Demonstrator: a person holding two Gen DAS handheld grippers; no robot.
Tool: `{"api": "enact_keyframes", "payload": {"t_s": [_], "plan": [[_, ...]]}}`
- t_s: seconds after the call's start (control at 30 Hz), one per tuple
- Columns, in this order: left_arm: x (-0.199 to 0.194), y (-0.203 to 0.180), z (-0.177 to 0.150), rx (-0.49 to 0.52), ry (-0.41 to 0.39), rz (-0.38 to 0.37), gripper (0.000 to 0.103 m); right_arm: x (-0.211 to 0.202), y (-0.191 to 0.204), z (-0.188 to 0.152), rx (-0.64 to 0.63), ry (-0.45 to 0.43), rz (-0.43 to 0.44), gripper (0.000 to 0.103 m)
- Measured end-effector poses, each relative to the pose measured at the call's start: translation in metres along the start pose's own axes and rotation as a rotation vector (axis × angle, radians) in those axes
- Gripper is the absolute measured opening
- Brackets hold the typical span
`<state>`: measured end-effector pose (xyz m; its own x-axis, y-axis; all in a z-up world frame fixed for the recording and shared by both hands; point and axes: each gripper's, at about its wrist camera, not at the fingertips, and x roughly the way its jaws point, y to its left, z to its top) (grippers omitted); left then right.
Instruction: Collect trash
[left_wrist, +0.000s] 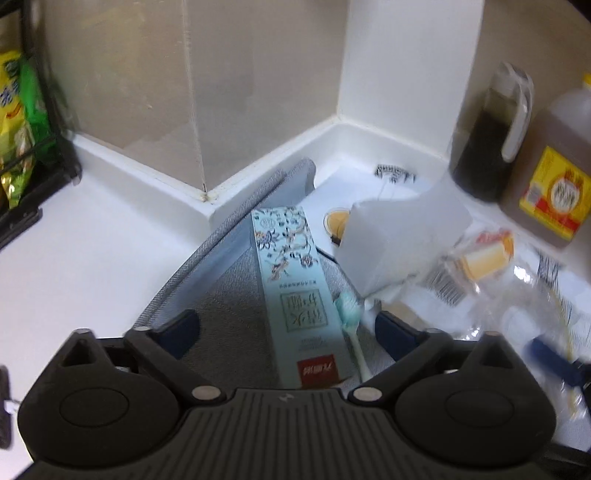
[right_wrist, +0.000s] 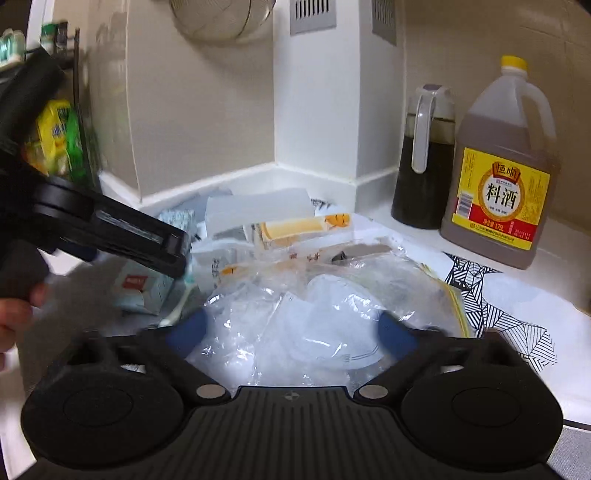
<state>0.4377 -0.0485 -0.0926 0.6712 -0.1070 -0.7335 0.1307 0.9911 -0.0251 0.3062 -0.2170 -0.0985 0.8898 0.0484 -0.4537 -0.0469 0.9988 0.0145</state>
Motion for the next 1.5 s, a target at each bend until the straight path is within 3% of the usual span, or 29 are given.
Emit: {"api": "enact_keyframes", "payload": {"t_s": [0.03, 0.07, 0.17, 0.47, 0.93, 1.17, 1.33, 1.5], "plan": [[0.000, 0.001, 0.000, -0.015, 0.009, -0.011, 0.066, -0.003, 0.000, 0.000, -0.010, -0.011, -0.006, 0.034], [0.000, 0.003, 0.001, -0.028, 0.030, -0.033, 0.047, -0.004, 0.000, 0.000, -0.026, -0.020, -0.017, 0.017], [-0.008, 0.008, 0.000, -0.057, 0.015, -0.053, 0.045, -0.010, -0.001, -0.001, -0.032, -0.048, 0.000, 0.001], [-0.073, 0.010, -0.001, -0.028, -0.131, -0.078, 0.045, -0.076, -0.020, 0.011, 0.049, -0.290, -0.041, 0.000], [-0.189, 0.012, -0.051, 0.022, -0.238, -0.068, 0.045, -0.173, -0.019, 0.011, 0.058, -0.394, -0.039, 0.000], [-0.253, 0.019, -0.108, 0.024, -0.256, -0.074, 0.045, -0.219, 0.003, -0.008, 0.024, -0.410, 0.034, 0.000], [-0.283, 0.031, -0.162, 0.006, -0.216, -0.092, 0.045, -0.246, 0.022, -0.027, 0.009, -0.375, 0.099, 0.000], [-0.303, 0.042, -0.218, 0.020, -0.180, -0.045, 0.045, -0.278, 0.042, -0.051, -0.023, -0.346, 0.160, 0.000]]}}
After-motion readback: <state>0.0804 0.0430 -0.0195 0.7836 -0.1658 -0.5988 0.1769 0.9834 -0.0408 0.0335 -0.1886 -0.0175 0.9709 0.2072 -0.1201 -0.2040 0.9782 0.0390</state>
